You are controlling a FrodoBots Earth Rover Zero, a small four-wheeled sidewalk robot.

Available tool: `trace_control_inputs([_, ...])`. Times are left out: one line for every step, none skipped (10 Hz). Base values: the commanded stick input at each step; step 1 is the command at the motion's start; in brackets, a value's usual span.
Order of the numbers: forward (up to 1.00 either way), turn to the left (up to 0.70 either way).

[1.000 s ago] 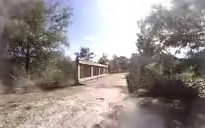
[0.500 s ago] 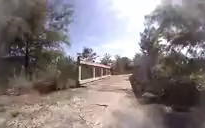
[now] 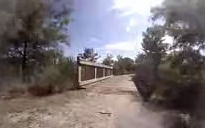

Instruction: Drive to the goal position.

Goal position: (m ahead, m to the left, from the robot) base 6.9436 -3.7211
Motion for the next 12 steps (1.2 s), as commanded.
trace_control_inputs([0.7,0.0])
trace_control_inputs([0.7,0.0])
trace_control_inputs([0.7,0.0])
trace_control_inputs([0.7,0.0])
trace_control_inputs([0.7,0.0])
trace_control_inputs([0.7,0.0])
trace_control_inputs([0.7,0.0])
trace_control_inputs([0.7,0.0])
trace_control_inputs([0.7,0.0])
trace_control_inputs([0.7,0.0])
trace_control_inputs([0.7,0.0])
trace_control_inputs([0.7,0.0])
